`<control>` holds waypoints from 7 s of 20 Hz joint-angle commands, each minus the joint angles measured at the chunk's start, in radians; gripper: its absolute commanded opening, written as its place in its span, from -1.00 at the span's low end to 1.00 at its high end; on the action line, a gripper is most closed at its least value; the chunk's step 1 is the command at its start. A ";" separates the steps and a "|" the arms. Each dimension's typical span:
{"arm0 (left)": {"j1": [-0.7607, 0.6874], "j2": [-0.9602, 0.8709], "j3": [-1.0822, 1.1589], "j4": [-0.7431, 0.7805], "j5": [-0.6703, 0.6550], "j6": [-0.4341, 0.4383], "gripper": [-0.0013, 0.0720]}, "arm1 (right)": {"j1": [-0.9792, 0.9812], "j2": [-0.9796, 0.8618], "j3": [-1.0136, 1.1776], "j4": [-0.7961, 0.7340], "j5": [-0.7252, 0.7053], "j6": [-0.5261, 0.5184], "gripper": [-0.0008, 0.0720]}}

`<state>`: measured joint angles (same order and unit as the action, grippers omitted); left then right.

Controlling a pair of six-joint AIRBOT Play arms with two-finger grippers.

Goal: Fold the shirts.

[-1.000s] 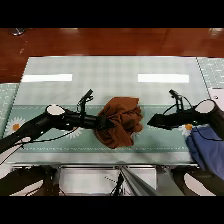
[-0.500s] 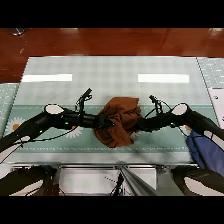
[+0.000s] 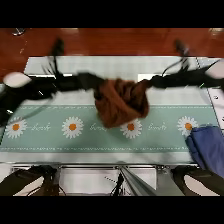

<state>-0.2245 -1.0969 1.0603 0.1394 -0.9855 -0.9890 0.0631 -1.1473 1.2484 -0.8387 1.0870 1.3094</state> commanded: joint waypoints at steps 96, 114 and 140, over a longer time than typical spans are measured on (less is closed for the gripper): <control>0.447 -0.467 -0.188 0.566 -0.227 -0.097 -0.92 | -0.334 -0.159 -0.568 -0.007 0.063 0.009 -0.81; 0.662 0.095 1.069 0.598 -0.218 -0.423 -0.92 | -0.268 0.175 0.924 -0.294 0.192 0.206 -0.91; 0.421 -0.001 0.378 0.914 -0.250 -0.455 -0.92 | -0.267 0.230 0.002 -0.220 0.102 0.116 -0.91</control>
<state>0.2367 -0.9146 1.4887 1.1347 -1.3502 -1.4895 -0.2039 -0.7757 1.3727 -1.1439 1.3277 1.4887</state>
